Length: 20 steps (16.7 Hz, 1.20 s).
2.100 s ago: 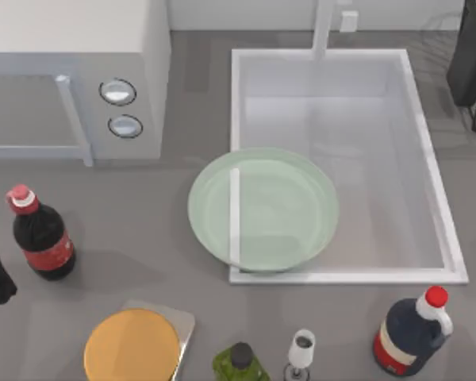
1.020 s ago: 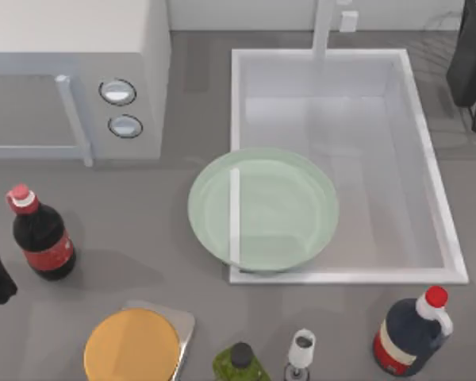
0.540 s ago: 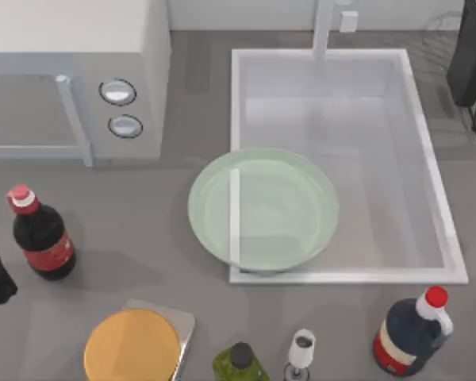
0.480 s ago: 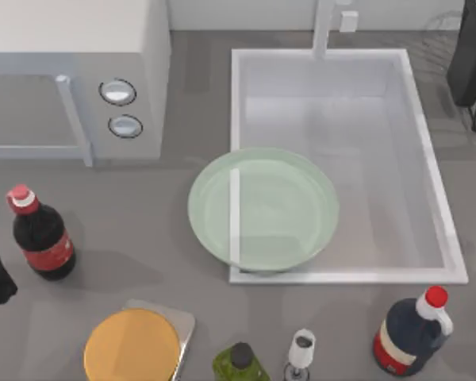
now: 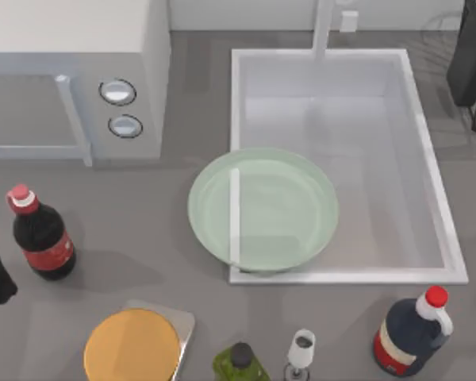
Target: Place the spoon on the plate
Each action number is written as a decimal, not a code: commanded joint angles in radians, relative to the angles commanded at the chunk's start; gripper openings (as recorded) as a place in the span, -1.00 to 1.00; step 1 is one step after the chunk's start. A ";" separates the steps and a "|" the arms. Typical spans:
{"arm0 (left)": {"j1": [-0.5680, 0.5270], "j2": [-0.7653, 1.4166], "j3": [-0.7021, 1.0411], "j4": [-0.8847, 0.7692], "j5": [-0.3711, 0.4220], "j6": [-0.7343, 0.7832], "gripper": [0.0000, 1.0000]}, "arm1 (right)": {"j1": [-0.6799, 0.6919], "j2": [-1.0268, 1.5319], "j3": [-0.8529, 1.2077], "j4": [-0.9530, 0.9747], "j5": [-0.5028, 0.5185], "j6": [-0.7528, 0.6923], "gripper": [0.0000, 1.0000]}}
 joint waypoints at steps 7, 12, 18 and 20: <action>0.000 0.000 0.000 0.000 0.000 0.000 1.00 | 0.000 0.000 0.000 0.000 0.000 0.000 0.40; 0.000 0.000 0.000 0.000 0.000 0.000 1.00 | 0.000 0.000 0.000 0.000 0.000 0.000 -0.36; 0.000 0.000 0.000 0.000 0.000 0.000 1.00 | 0.000 0.000 0.000 0.000 0.000 0.000 -1.00; 0.000 0.000 0.000 0.000 0.000 0.000 1.00 | 0.000 0.000 0.000 0.000 0.000 0.000 -1.00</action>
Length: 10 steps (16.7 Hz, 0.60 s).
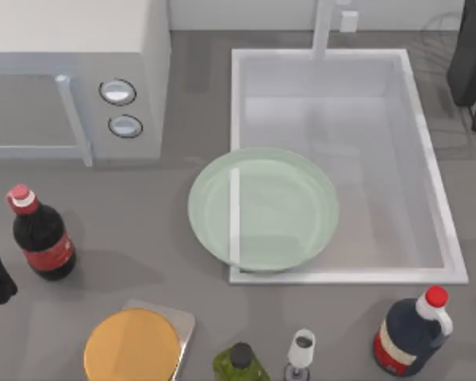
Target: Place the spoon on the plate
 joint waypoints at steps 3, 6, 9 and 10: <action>0.000 0.000 0.000 0.000 0.000 0.000 1.00 | 0.000 0.000 0.000 0.000 0.000 0.000 -1.00; 0.000 0.000 0.000 0.000 0.000 0.000 1.00 | 0.002 -0.067 0.028 -0.080 -0.018 0.025 -1.00; 0.000 0.000 0.000 0.000 0.000 0.000 1.00 | -0.001 -0.091 0.081 -0.151 -0.018 0.022 -1.00; 0.000 0.000 0.000 0.000 0.000 0.000 1.00 | -0.001 -0.106 0.107 -0.196 -0.018 0.020 -1.00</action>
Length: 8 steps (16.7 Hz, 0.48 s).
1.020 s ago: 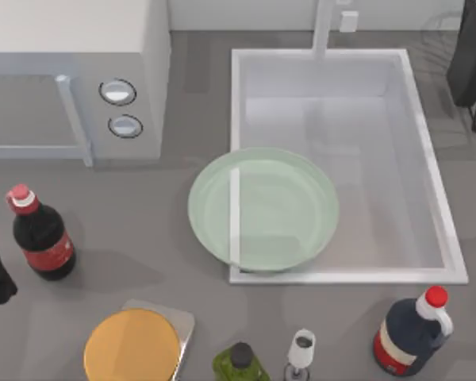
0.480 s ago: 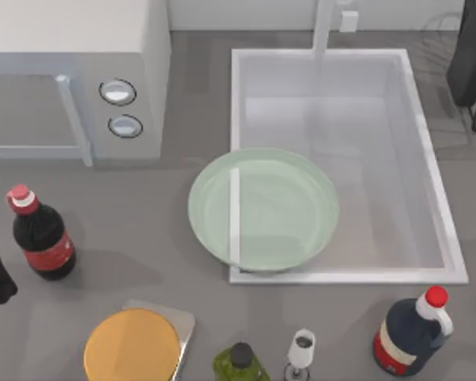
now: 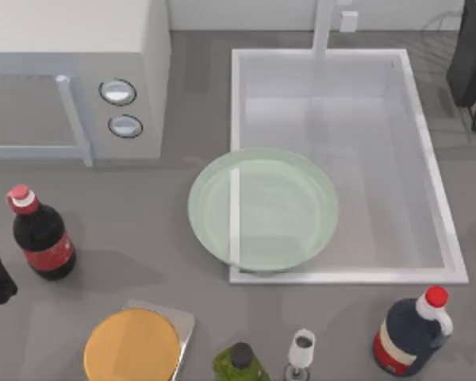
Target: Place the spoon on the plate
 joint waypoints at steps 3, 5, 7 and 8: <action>0.000 0.000 0.000 0.000 0.000 0.000 1.00 | -0.001 -0.051 0.087 -0.172 0.000 -0.002 -1.00; 0.000 0.000 0.000 0.000 0.000 0.000 1.00 | -0.001 -0.088 0.140 -0.254 0.000 -0.002 -1.00; 0.000 0.000 0.000 0.000 0.000 0.000 1.00 | 0.000 -0.115 0.172 -0.293 0.000 -0.002 -1.00; 0.000 0.000 0.000 0.000 0.000 0.000 1.00 | 0.001 -0.118 0.175 -0.297 0.000 -0.002 -1.00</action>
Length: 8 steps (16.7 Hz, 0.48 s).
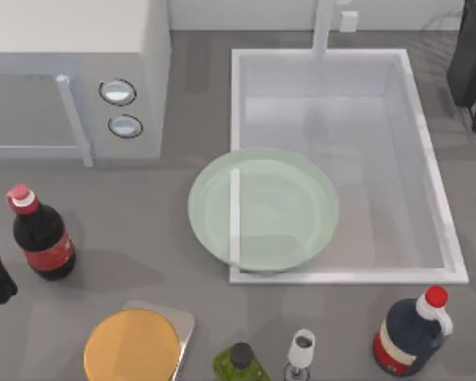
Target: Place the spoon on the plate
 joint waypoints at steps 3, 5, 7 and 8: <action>0.000 0.000 0.000 0.000 0.000 0.000 1.00 | 0.001 0.004 -0.003 0.003 0.000 0.002 -1.00; 0.000 0.000 0.000 0.000 0.000 0.000 1.00 | 0.011 0.017 0.010 -0.002 0.000 0.001 -1.00; 0.000 0.000 0.000 0.000 0.000 0.000 1.00 | 0.052 0.068 0.065 -0.021 0.000 -0.002 -1.00; 0.000 0.000 0.000 0.000 0.000 0.000 1.00 | 0.084 0.107 0.109 -0.035 0.001 -0.004 -1.00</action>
